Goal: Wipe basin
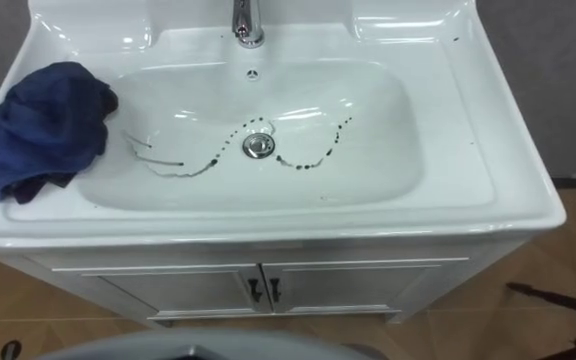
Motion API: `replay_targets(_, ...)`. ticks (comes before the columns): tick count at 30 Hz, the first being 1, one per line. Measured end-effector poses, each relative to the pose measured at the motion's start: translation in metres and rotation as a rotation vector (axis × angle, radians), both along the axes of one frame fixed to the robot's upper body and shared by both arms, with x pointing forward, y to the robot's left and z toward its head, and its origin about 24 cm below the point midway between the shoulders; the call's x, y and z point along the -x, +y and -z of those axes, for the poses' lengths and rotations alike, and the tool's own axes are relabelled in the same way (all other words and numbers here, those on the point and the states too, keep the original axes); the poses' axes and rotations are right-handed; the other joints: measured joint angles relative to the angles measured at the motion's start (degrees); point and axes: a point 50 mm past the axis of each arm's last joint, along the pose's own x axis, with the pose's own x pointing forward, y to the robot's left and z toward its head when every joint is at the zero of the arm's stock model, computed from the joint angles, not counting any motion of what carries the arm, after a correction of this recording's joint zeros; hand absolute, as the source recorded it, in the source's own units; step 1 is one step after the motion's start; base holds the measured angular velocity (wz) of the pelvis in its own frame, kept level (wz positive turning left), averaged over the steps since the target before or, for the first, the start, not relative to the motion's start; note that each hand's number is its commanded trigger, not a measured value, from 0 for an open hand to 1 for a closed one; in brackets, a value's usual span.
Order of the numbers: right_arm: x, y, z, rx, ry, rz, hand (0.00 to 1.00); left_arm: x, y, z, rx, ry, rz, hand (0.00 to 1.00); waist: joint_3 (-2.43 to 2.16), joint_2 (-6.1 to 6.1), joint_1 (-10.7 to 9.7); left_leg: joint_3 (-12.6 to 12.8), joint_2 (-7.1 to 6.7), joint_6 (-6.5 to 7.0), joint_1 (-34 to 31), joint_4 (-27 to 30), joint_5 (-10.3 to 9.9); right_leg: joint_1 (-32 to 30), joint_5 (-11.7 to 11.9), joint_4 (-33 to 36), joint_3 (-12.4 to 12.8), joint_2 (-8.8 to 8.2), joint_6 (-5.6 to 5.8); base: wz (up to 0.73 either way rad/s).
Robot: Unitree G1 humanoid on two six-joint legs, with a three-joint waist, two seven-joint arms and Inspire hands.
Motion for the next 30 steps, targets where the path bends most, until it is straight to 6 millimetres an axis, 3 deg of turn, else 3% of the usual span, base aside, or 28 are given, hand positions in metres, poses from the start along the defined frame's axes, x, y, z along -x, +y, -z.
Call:
replay_targets(9,-0.004,-0.001,0.000,0.012,-0.017,0.005,0.00,0.004,0.007,-0.002,-0.067,-0.049,-0.137,0.00,0.06,0.01,0.2,-0.1,0.02,-0.01,-0.2,0.0,0.0,-0.1,0.0,0.0,-0.3,0.00,-0.04,0.00)
replay_targets(14,-0.006,-0.006,-0.001,0.032,-0.041,0.033,0.00,-0.002,0.028,-0.009,-0.204,-0.130,-0.277,0.00,0.00,0.25,0.4,-1.6,-0.16,-0.01,-1.3,0.5,0.0,-0.2,0.0,0.0,-1.8,-0.34,-0.04,0.14)
replay_targets(17,-0.008,-0.017,-0.004,0.070,-0.064,0.025,0.00,-0.018,0.043,-0.018,-0.324,-0.232,-0.314,0.00,0.10,0.99,2.0,-1.9,-0.30,0.00,-2.2,0.8,0.0,-0.7,0.0,0.0,-1.9,-0.42,-0.03,0.05)
replay_targets(21,-0.014,-0.028,-0.008,0.115,-0.132,0.063,0.00,-0.028,0.071,-0.037,-0.561,-0.350,-0.438,0.00,0.10,2.09,3.4,-2.3,-0.33,-0.01,-2.1,0.5,0.0,-0.7,-0.2,-0.1,-2.2,-0.43,-0.02,0.03)
replay_targets(26,-0.012,-0.034,-0.010,0.145,-0.179,0.075,0.00,-0.032,0.098,-0.067,-0.849,-0.481,-0.496,0.00,-0.29,2.76,3.9,-2.7,-0.44,0.00,-2.2,0.2,0.0,-0.7,-0.2,-0.4,-2.6,-0.54,0.03,0.04)
replay_targets(28,-0.010,-0.034,-0.010,0.147,-0.174,0.073,0.00,-0.047,0.106,-0.083,-0.948,-0.582,-0.526,0.00,-0.58,3.11,5.0,-3.0,-0.63,0.04,-2.2,0.7,0.1,-0.7,-0.3,-0.2,-2.9,-0.80,0.10,0.06)
replay_targets(30,-0.013,-0.034,-0.010,0.150,-0.192,0.064,0.00,-0.058,0.113,-0.098,-1.021,-0.670,-0.556,0.00,-0.54,3.00,5.7,-2.9,-0.70,0.05,-2.3,0.8,0.1,-0.8,-0.4,0.0,-2.7,-0.84,0.19,0.00)
